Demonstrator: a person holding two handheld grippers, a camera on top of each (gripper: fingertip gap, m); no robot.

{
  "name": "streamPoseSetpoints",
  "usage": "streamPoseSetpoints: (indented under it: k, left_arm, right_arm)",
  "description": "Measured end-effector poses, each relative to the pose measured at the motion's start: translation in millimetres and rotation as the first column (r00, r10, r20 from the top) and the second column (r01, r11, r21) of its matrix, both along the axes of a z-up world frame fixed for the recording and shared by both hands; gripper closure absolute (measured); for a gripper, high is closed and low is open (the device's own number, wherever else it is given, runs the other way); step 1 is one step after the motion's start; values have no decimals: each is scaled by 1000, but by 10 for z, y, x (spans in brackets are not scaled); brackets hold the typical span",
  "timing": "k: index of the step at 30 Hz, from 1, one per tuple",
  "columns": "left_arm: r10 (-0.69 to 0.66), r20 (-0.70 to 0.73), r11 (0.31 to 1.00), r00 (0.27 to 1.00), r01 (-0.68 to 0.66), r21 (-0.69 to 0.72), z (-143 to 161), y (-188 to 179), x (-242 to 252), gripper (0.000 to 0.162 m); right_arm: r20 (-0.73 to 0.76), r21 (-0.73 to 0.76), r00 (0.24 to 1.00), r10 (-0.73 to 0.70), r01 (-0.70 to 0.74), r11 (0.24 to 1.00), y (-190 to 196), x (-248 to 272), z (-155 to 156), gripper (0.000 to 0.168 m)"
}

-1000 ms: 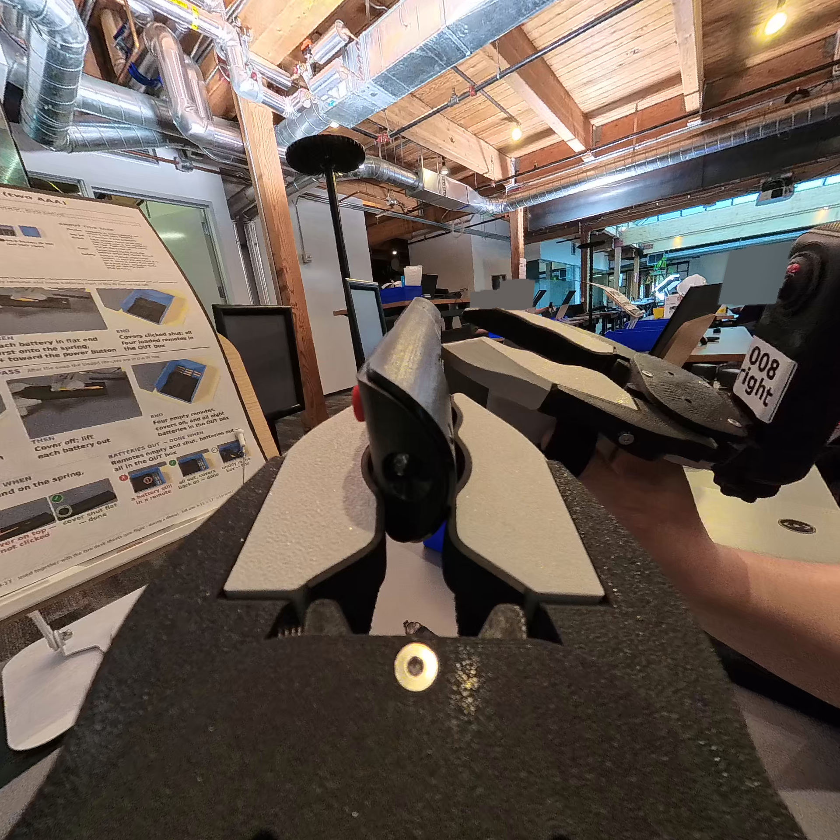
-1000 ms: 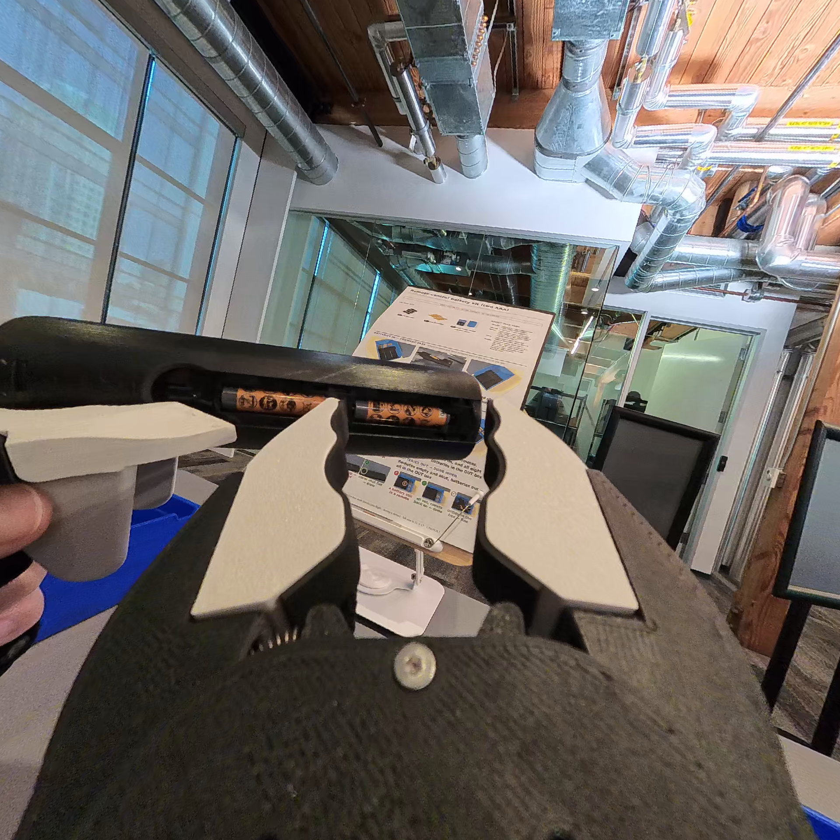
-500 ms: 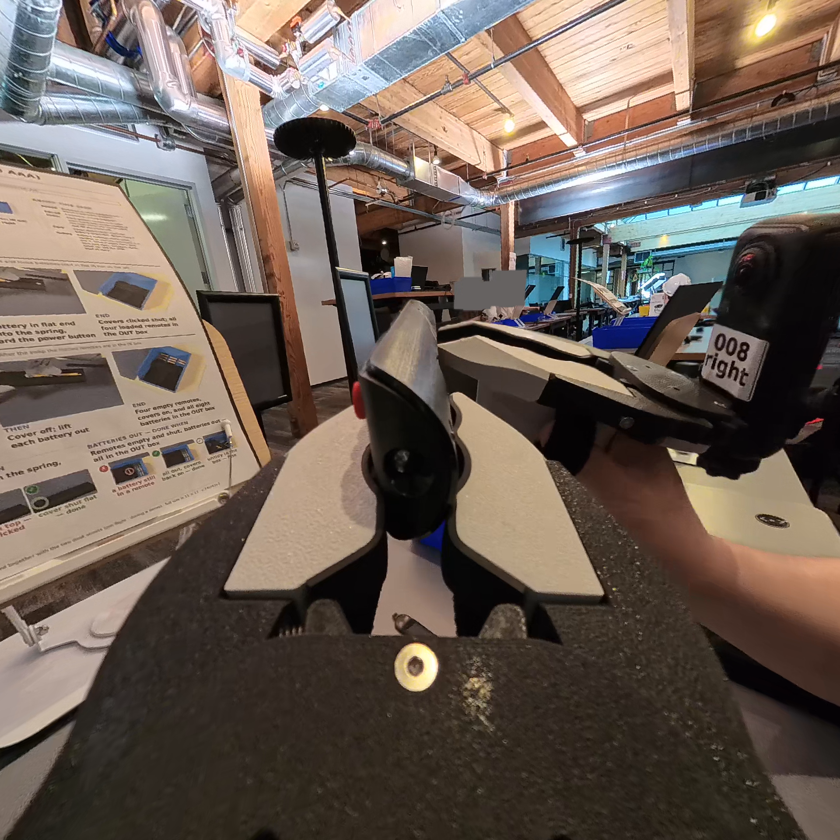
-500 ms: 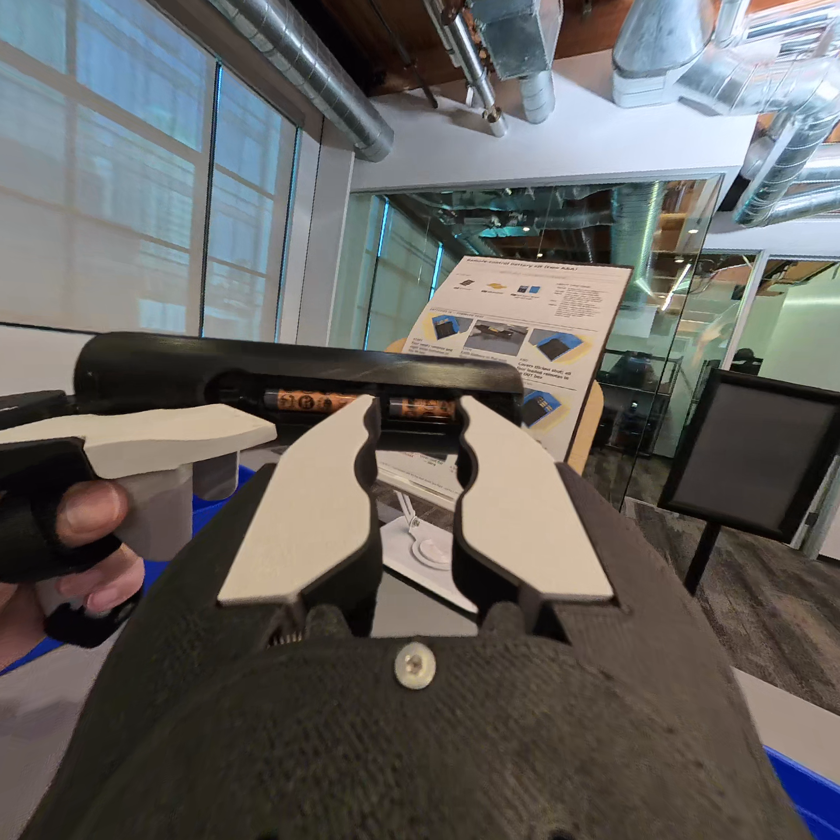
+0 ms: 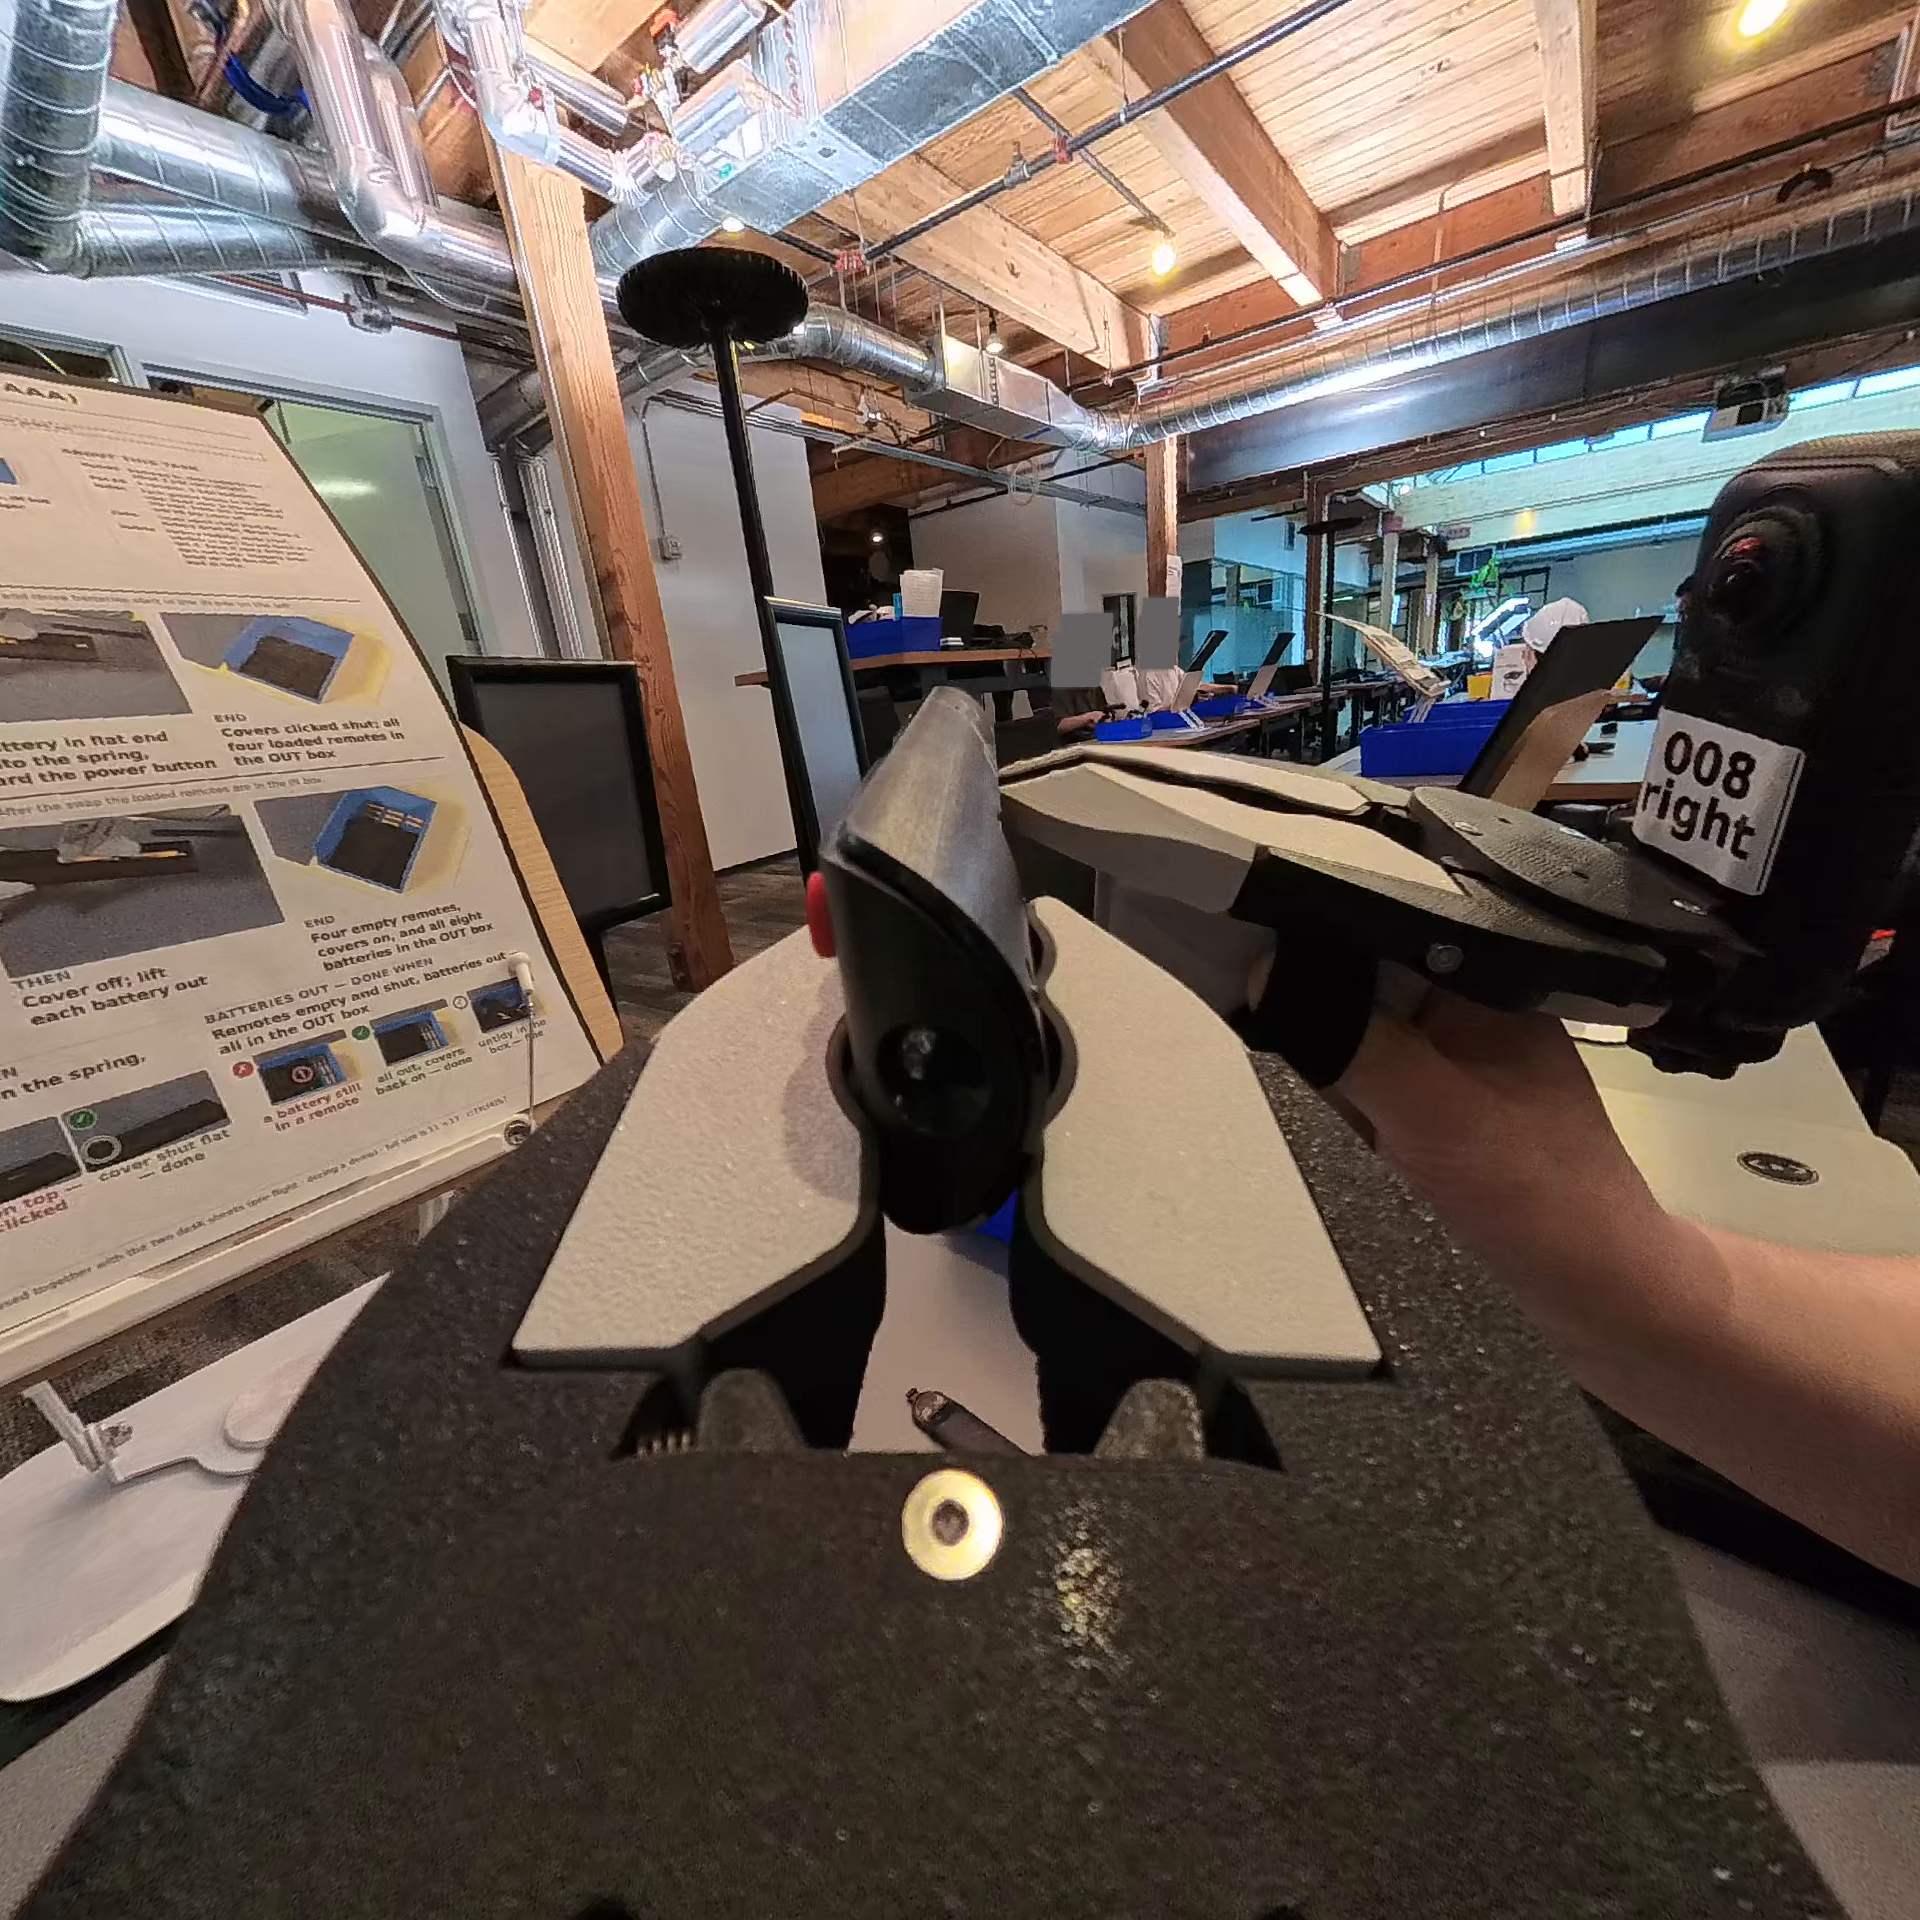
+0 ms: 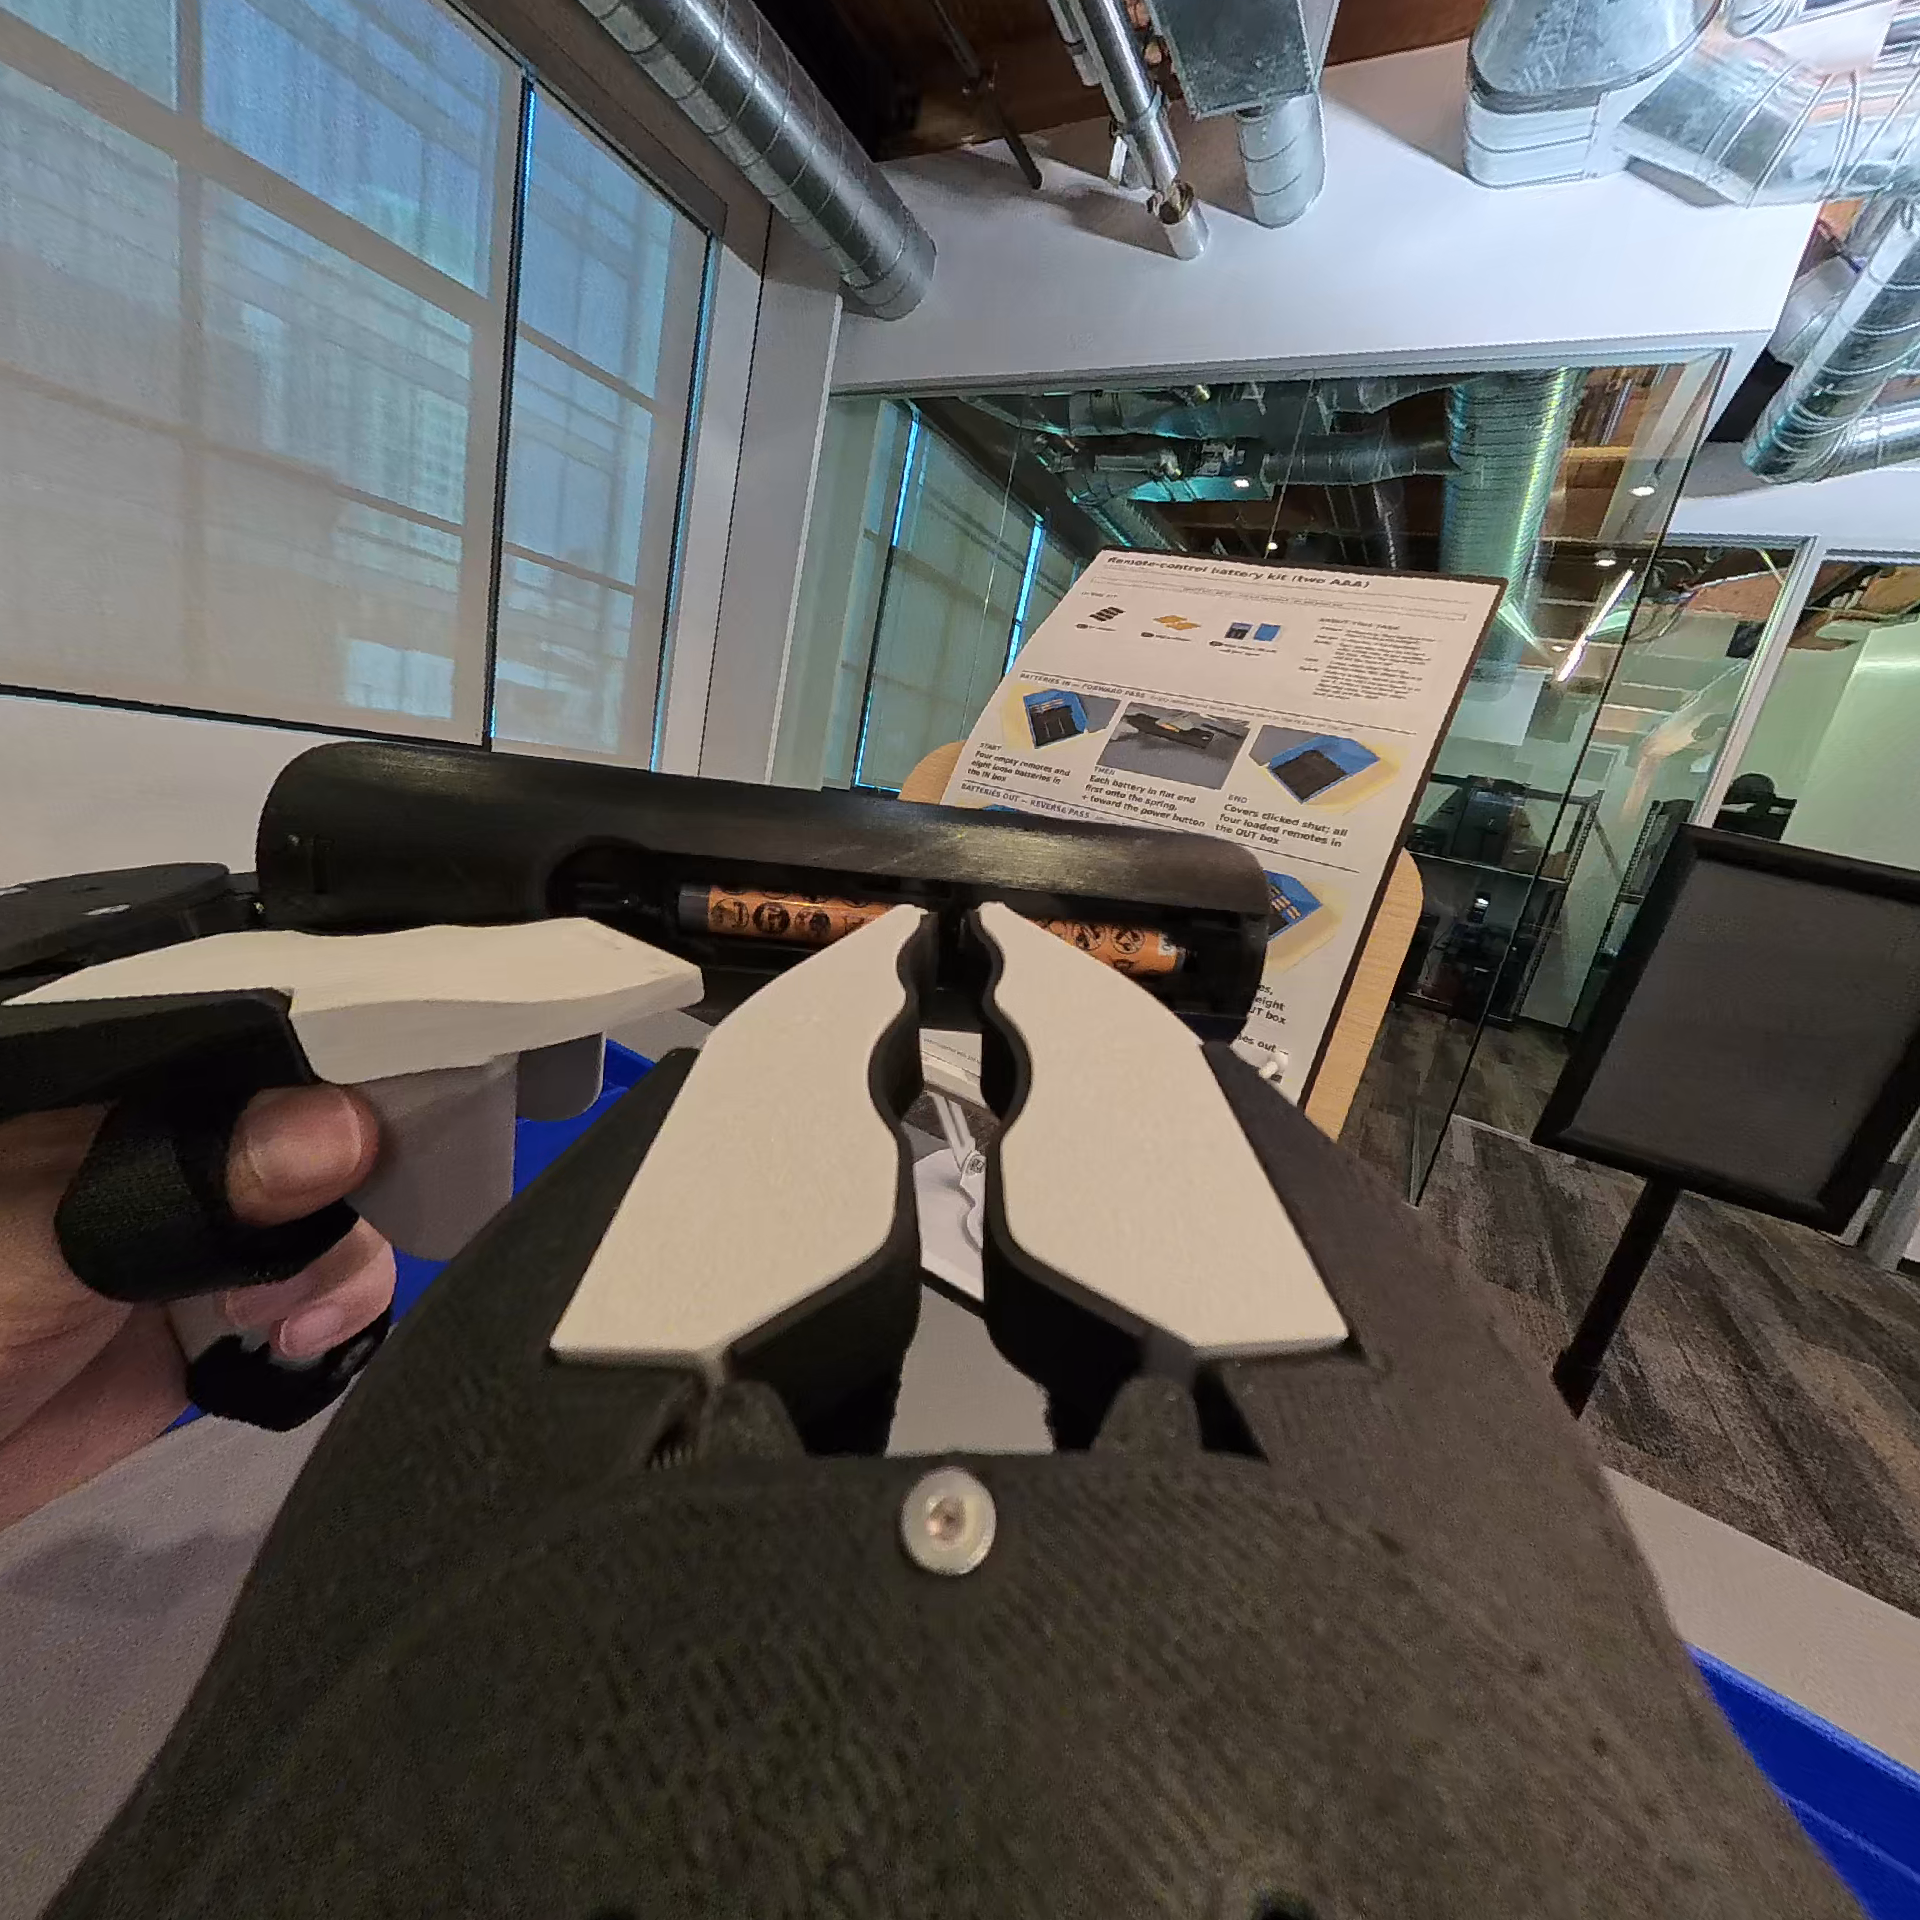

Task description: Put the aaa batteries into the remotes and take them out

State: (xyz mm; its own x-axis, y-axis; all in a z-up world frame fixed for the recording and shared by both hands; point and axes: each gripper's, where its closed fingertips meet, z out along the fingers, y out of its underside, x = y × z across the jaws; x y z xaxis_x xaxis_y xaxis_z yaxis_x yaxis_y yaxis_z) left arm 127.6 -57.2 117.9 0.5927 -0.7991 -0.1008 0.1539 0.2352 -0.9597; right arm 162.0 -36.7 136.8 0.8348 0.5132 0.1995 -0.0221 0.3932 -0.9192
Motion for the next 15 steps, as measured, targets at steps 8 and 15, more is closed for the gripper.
streamPoseSetpoints:
  k: [8,15]
  left_arm:
    - [0,1,1000,1000,0,21,13,-13,0,138]
    - [-2,3,1000,1000,2,26,18,-19,0,138]
  right_arm:
    - [51,43,998,-27,25,999,-37,0,15,164]
    - [103,106,989,-103,92,990,-53,-2,19,165]
